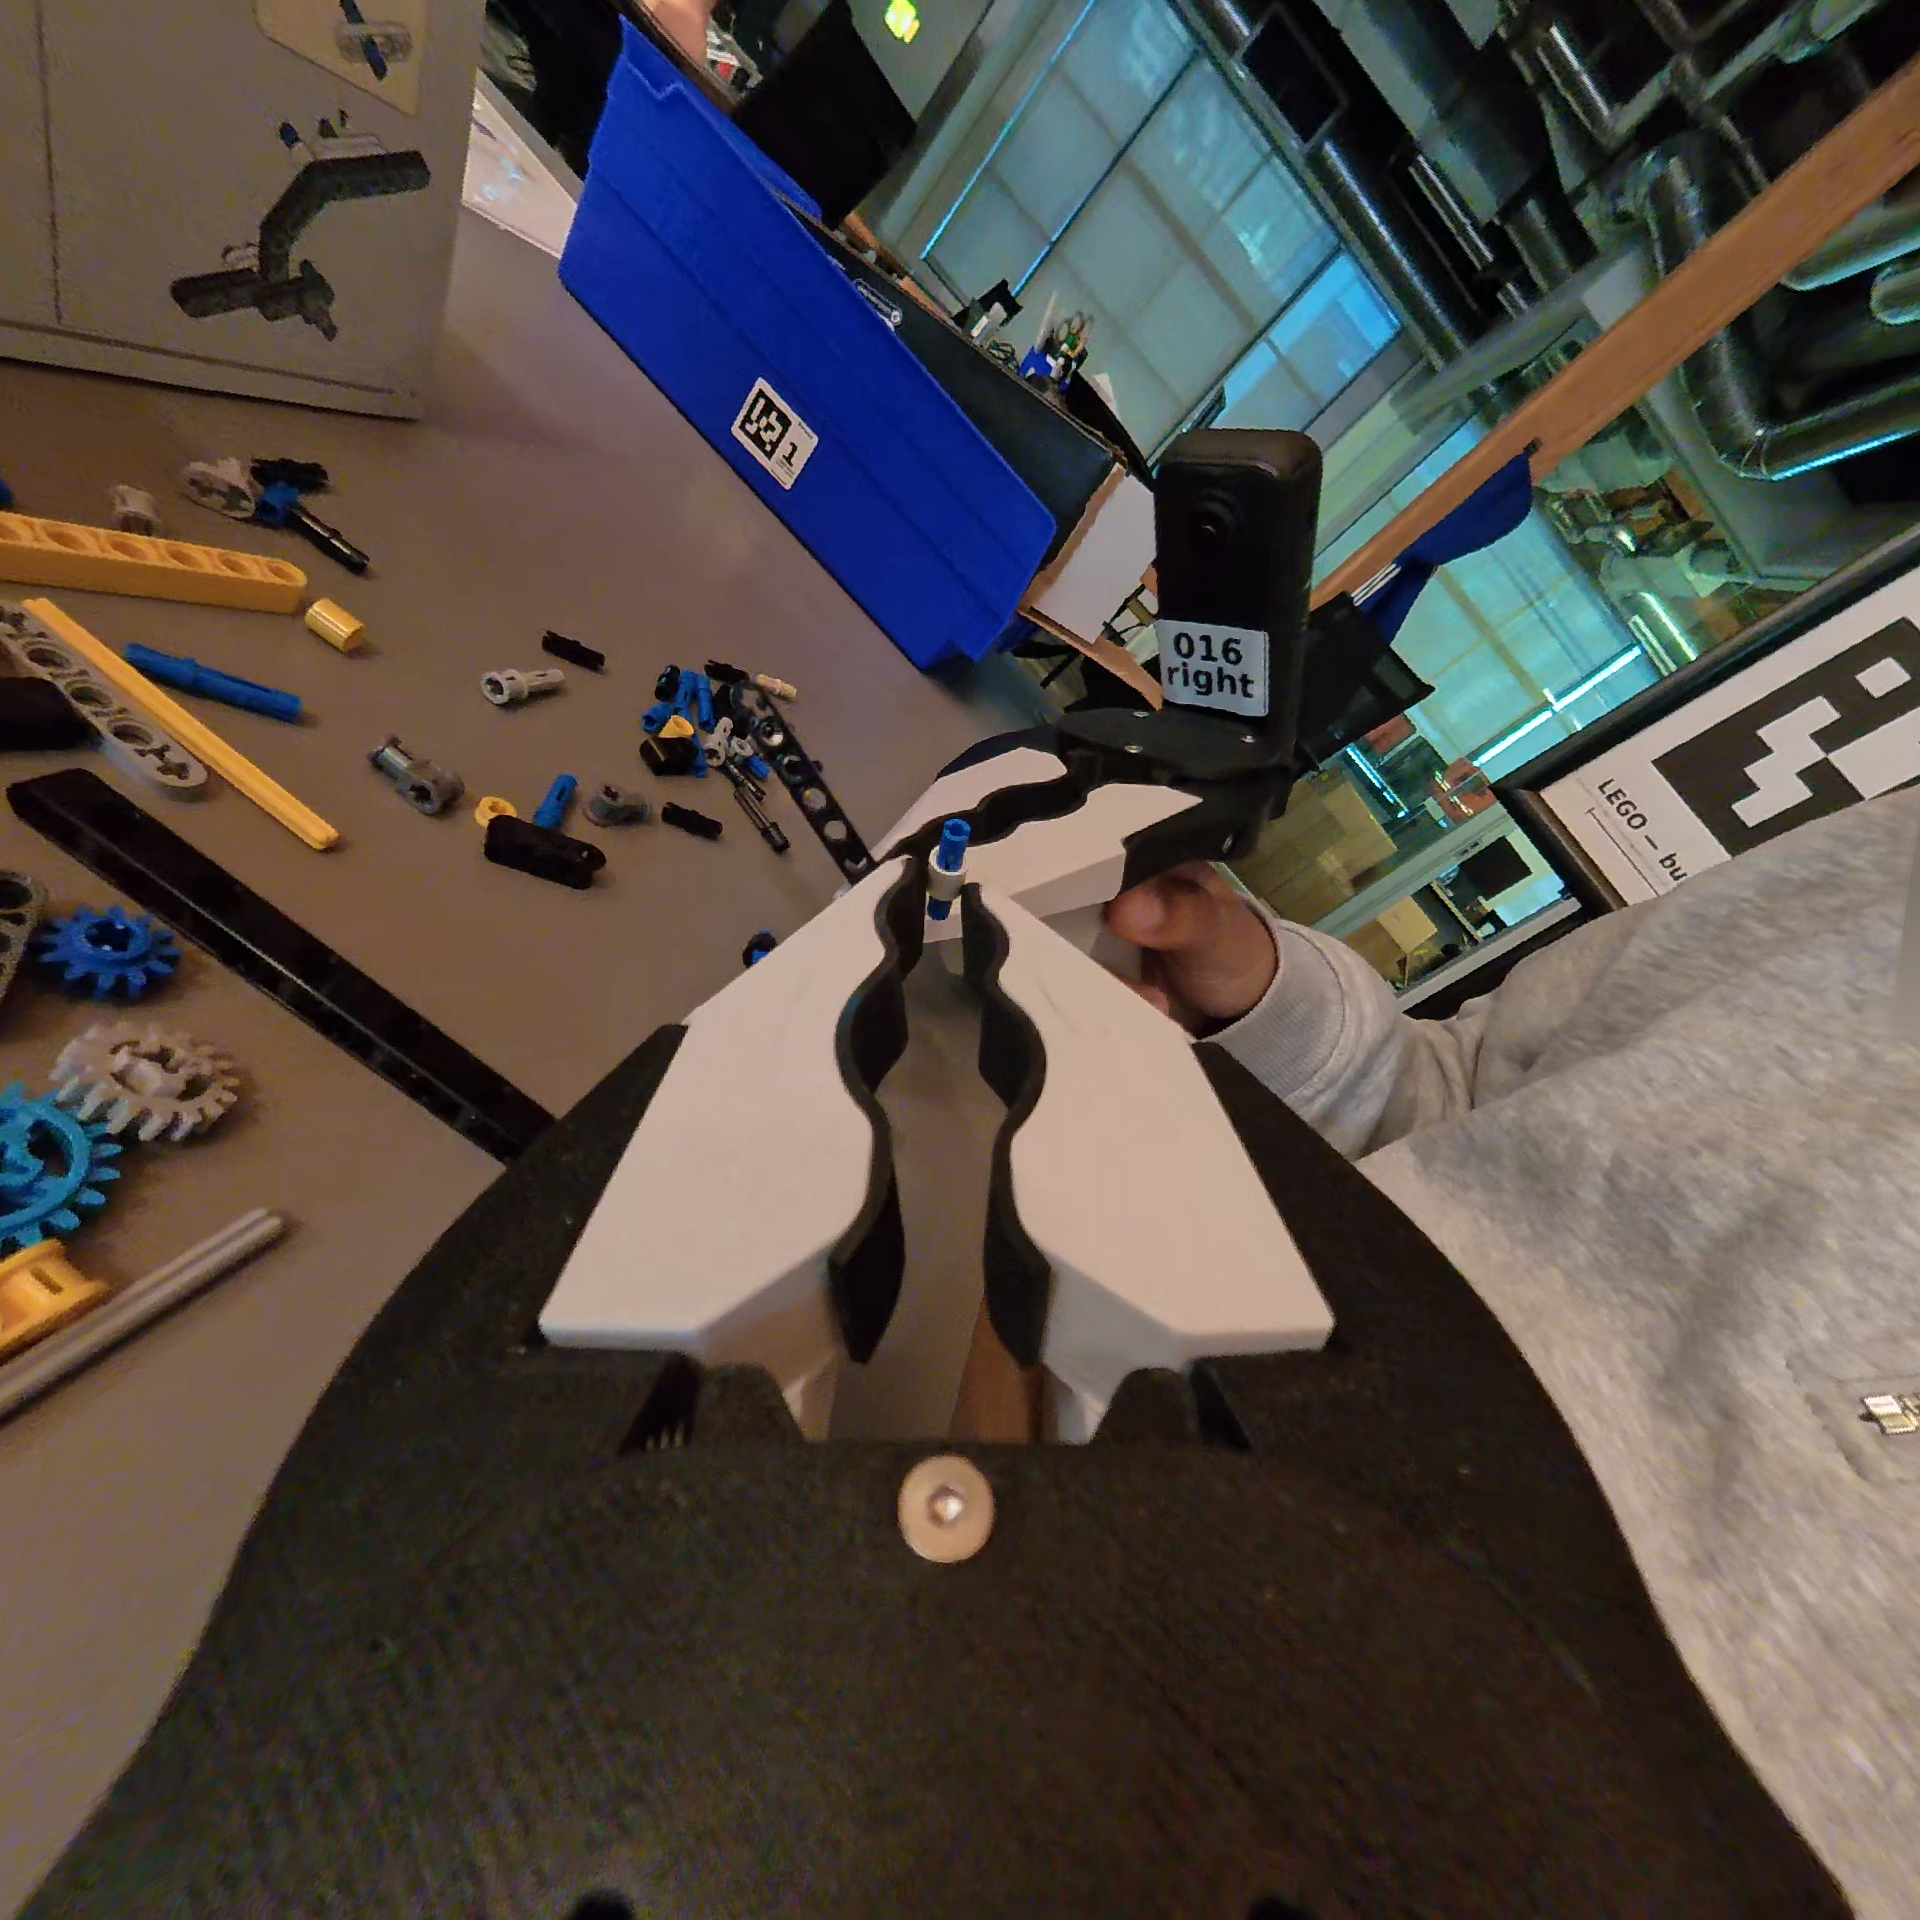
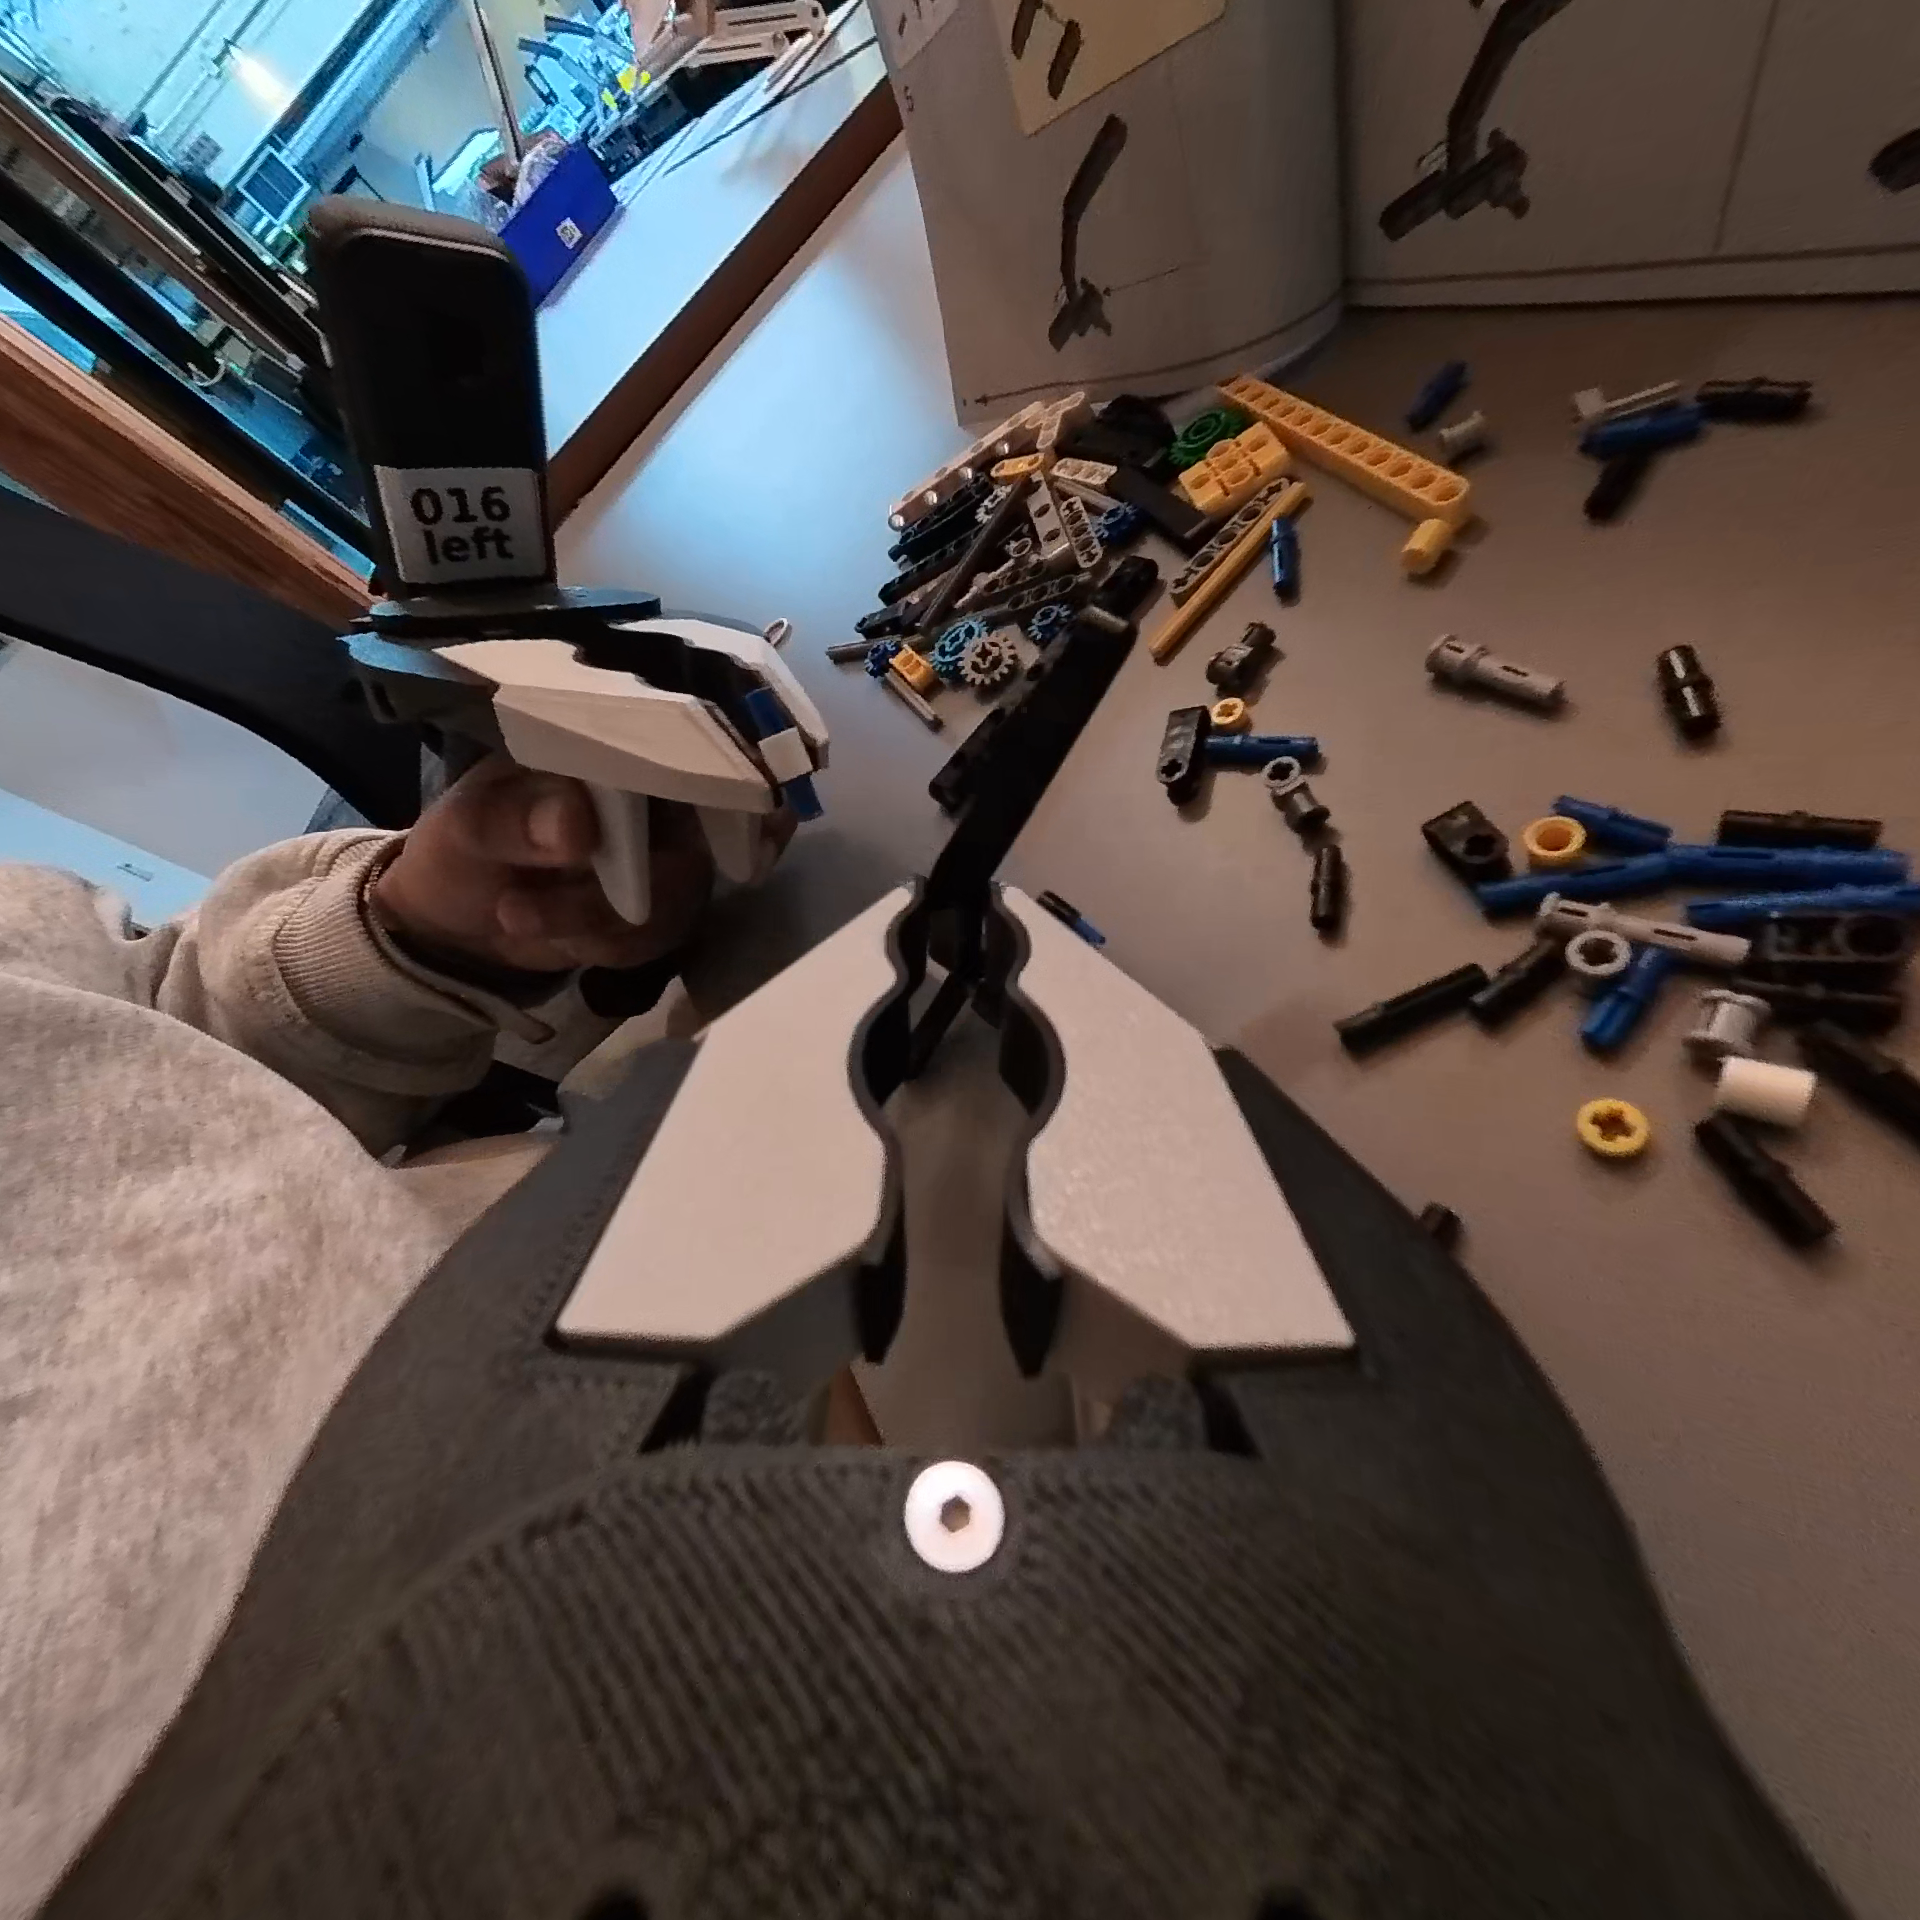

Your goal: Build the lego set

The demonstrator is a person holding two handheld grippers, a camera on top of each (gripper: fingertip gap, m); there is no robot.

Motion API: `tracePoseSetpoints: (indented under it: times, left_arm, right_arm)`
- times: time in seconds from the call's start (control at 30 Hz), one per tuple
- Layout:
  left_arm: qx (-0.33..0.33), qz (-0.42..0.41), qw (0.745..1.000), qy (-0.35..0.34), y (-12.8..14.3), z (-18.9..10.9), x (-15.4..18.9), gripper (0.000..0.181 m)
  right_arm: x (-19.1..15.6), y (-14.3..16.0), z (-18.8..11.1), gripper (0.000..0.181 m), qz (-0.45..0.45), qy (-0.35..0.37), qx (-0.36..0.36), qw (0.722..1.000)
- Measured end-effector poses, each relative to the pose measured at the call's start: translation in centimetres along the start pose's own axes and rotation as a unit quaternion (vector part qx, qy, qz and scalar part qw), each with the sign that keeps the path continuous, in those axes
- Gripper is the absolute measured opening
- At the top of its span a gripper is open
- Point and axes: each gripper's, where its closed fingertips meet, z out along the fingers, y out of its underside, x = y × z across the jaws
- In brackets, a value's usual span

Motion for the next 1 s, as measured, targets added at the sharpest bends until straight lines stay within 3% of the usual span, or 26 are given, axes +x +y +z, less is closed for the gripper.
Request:
tracePoseSetpoints:
  times: [0.8,1.0]
  left_arm:
    - [-0.002,0.012,1.0,-0.001,0.1,0.1,0.1,0.006]
    - [0.005,0.011,1.0,0.005,-0.1,-0.1,0.3,0.006]
  right_arm:
    - [0.3,-0.3,0.1,0.015,0.018,-0.003,0.008,1.0]
    - [0.0,-1.2,-0.5,0.034,0.02,-0.018,0.039,0.999]
